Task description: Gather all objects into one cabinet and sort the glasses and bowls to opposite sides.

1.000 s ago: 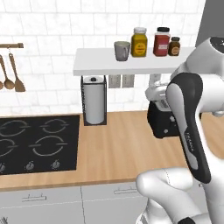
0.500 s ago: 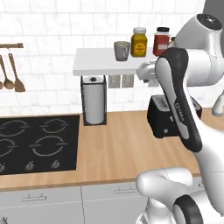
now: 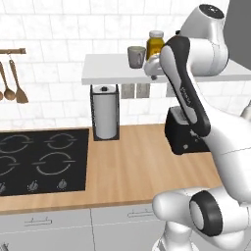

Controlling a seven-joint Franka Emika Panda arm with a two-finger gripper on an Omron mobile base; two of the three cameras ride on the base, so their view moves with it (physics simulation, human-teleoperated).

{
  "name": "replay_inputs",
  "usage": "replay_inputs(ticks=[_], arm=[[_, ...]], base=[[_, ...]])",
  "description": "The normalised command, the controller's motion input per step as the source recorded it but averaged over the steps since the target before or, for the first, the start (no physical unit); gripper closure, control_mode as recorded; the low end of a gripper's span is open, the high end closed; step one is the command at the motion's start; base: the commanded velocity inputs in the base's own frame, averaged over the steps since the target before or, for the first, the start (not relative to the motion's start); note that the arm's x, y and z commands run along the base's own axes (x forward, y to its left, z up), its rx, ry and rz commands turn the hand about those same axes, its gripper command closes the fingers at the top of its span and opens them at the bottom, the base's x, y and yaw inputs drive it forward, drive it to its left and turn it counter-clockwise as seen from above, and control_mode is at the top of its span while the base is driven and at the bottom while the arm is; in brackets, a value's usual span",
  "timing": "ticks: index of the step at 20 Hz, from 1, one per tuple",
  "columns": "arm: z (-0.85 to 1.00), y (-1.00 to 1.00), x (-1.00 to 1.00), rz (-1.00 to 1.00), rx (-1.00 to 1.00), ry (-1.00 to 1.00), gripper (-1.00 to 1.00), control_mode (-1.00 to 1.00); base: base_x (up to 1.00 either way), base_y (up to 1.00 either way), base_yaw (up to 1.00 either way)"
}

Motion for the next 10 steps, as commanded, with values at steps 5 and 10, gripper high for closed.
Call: replay_inputs(ticks=[5, 10], arm=[[0.0, 0.13, 0.5, 0.0, 0.0, -0.02, -1.0, -1.0], [0.0, 0.08, 0.52, 0.0, 0.0, -0.05, -1.0, -1.0]], base=[[0.0, 0.0, 0.0], [0.0, 0.0, 0.0]])
